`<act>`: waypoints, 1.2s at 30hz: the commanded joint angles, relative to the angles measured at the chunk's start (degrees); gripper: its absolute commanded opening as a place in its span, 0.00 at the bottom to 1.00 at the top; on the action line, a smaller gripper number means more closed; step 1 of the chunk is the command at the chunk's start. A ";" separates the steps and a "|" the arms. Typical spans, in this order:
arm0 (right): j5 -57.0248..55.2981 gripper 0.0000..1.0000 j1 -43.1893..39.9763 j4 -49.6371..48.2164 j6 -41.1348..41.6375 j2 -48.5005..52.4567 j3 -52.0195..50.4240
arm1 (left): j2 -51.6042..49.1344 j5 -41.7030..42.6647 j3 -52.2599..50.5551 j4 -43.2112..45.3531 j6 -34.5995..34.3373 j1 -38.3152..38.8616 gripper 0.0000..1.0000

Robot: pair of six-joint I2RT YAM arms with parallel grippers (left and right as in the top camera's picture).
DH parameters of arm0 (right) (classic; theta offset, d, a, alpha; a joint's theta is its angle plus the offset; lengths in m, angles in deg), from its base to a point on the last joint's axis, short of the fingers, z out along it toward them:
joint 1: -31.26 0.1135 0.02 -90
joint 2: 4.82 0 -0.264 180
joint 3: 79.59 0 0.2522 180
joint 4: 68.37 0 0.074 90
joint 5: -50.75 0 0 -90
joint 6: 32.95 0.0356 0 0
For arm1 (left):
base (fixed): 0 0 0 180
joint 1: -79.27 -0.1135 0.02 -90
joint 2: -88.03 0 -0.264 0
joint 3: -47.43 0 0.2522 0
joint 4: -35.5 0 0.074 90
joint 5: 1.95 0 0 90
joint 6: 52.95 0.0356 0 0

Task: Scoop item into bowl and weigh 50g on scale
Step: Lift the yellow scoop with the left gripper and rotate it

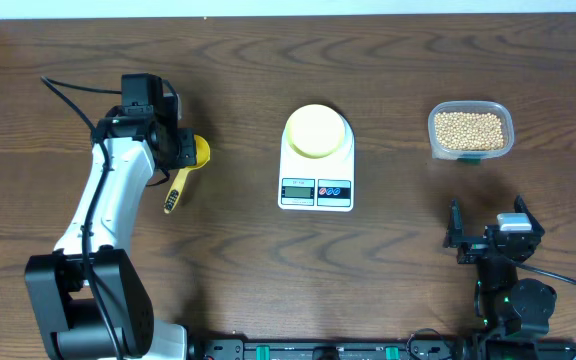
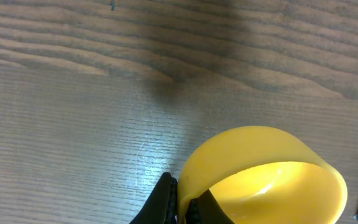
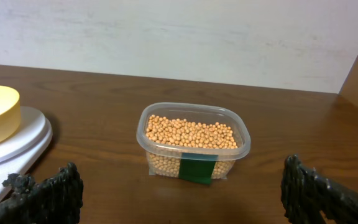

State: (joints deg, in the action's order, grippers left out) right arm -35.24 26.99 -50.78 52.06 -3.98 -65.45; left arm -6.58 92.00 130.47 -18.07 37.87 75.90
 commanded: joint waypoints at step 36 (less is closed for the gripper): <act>-0.66 0.99 0.31 0.26 0.66 -0.46 -0.07 | 4.42 11.50 -0.26 1.16 -62.23 -0.20 0.08</act>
State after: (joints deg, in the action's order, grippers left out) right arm -35.24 27.01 -50.78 52.08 -3.98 -65.45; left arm -2.93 104.24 130.47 -16.80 -15.62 75.90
